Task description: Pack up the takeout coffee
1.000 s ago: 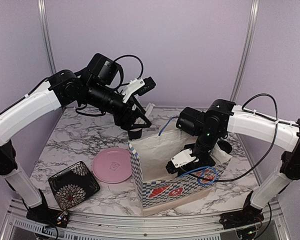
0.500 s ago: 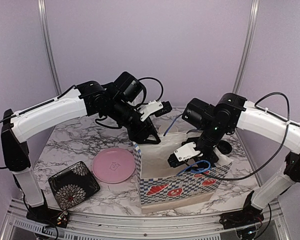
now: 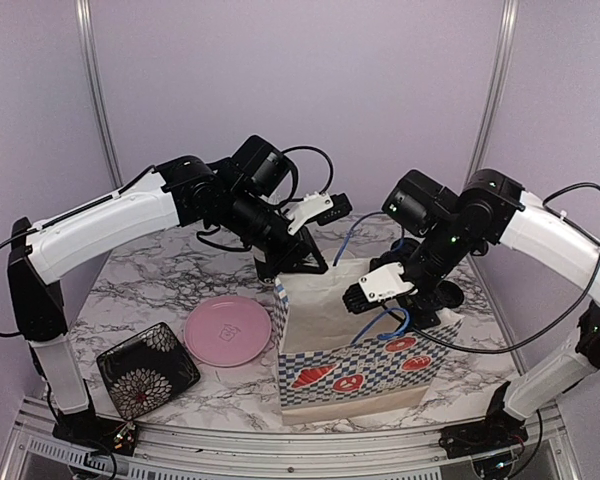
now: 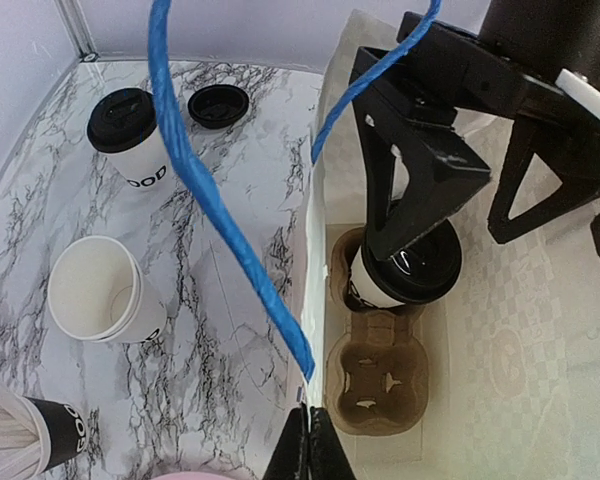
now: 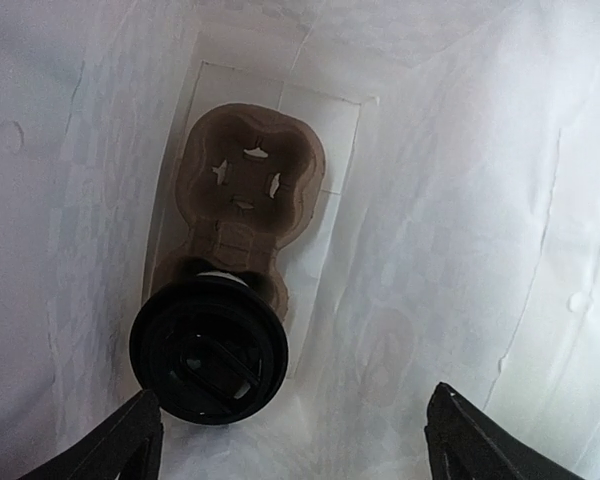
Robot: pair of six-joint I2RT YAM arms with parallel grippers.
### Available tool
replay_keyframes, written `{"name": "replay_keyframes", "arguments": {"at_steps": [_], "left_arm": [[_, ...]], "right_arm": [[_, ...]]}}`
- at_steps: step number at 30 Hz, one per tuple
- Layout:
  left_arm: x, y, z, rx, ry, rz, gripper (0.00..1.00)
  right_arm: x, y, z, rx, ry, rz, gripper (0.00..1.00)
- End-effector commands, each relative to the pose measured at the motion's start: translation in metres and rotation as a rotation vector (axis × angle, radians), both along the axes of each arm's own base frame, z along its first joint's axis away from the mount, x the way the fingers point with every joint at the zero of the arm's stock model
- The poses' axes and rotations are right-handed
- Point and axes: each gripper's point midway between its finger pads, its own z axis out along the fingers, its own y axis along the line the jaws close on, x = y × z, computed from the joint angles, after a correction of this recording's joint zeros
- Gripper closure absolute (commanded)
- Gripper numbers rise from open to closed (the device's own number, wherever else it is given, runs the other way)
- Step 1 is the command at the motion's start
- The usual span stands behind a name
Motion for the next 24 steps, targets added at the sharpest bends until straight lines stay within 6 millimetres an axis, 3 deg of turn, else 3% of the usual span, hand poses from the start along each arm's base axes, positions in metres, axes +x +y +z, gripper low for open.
{"name": "replay_keyframes", "arguments": {"at_steps": [1,8,13,19,24], "left_arm": [[-0.002,-0.003,0.004,-0.007,0.007,-0.006,1.0],[0.007,0.002,0.011,-0.002,-0.026,0.055,1.0],[0.002,0.004,0.016,0.003,-0.061,0.061,1.0],[-0.021,-0.002,0.038,-0.024,-0.148,0.033,1.0],[-0.057,-0.003,0.051,-0.056,-0.177,-0.017,1.0]], "right_arm": [[0.007,0.001,0.038,0.085,-0.099,0.009,0.11],[0.023,-0.01,0.113,0.222,-0.298,-0.034,0.1],[0.052,-0.05,0.152,0.326,-0.437,-0.172,0.08],[0.089,-0.1,0.155,0.348,-0.521,-0.394,0.08],[0.124,-0.135,0.135,0.314,-0.57,-0.59,0.09]]}}
